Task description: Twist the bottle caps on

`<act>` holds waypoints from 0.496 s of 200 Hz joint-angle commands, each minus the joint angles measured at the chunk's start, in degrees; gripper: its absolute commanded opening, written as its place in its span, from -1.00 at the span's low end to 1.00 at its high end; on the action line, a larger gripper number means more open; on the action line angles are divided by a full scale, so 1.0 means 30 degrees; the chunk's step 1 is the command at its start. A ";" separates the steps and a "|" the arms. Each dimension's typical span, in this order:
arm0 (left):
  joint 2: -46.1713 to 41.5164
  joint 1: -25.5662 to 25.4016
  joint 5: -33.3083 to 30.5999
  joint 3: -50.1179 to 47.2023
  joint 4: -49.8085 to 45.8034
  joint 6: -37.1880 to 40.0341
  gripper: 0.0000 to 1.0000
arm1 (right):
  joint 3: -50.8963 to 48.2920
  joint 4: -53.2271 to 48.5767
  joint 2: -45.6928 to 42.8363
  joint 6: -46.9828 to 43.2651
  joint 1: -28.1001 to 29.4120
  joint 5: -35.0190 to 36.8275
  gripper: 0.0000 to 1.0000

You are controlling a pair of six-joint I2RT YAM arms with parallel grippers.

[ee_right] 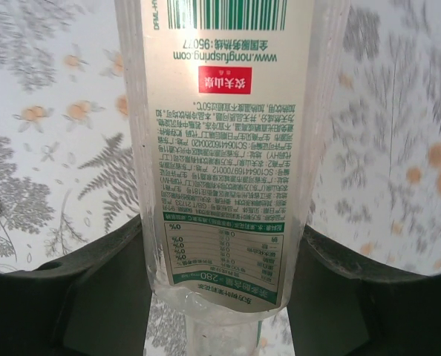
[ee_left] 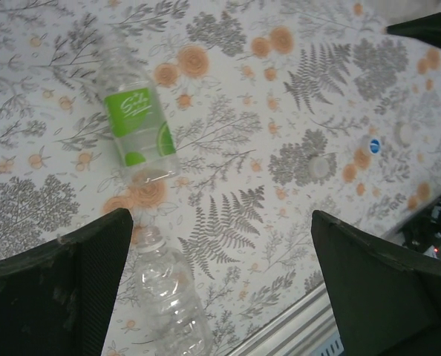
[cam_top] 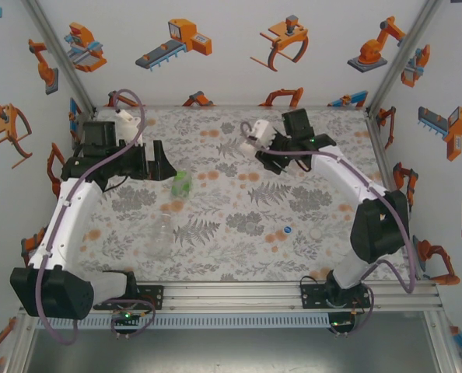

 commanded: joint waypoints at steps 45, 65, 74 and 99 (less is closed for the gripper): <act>-0.1761 -0.1820 0.2336 0.2418 -0.2712 0.2549 0.86 | -0.3834 0.4043 -0.4053 -0.8430 0.5900 0.5287 -0.70; -0.1833 -0.2999 0.2328 0.2802 -0.3526 0.3582 0.94 | -0.4684 0.5306 -0.4876 -0.9929 0.7597 0.7743 -0.72; -0.1750 -0.3535 0.2325 0.2896 -0.3864 0.4036 0.97 | -0.5216 0.5977 -0.5225 -1.0832 0.8371 0.8732 -0.72; -0.1540 -0.5328 0.2269 0.2716 -0.4241 0.5339 0.99 | -0.6474 0.7828 -0.6097 -1.2884 1.0158 1.0954 -0.72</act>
